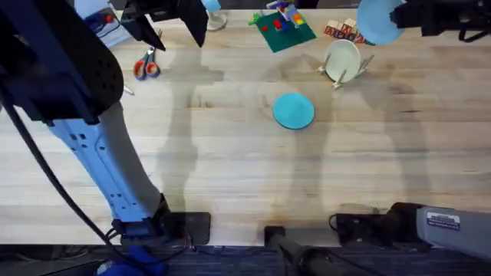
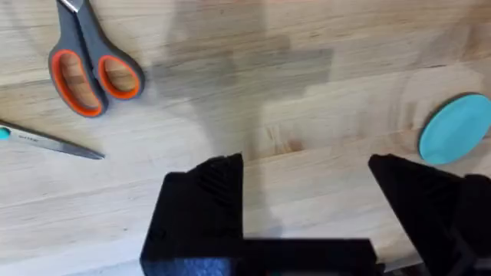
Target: Pick up the plates from the table one by one and place each into a slot on the dish rack.
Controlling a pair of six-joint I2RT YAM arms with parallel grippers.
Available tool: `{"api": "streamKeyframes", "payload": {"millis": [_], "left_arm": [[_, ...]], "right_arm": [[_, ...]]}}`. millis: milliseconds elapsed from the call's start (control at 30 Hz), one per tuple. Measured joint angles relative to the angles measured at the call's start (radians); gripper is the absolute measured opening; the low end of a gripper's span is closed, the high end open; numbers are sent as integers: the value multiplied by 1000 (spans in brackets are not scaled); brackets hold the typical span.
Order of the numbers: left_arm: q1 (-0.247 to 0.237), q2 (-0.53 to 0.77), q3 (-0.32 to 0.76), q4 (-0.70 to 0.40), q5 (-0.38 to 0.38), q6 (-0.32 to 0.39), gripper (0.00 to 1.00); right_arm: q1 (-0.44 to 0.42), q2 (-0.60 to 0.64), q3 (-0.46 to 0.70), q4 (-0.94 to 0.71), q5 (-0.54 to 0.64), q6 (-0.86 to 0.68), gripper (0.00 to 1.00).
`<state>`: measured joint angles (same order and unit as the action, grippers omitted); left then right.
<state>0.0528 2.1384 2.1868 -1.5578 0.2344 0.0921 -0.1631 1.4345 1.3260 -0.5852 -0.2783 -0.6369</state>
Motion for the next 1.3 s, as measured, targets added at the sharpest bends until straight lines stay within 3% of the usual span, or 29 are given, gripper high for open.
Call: {"api": "streamKeyframes", "payload": {"millis": [733, 1300], "left_arm": [[0, 0, 0, -2, 0, -1, 994], [0, 0, 0, -2, 0, -3, 994]], "right_arm": [[0, 0, 0, -179, 10, 8, 30], [0, 0, 0, -177, 73, -6, 31]]}}
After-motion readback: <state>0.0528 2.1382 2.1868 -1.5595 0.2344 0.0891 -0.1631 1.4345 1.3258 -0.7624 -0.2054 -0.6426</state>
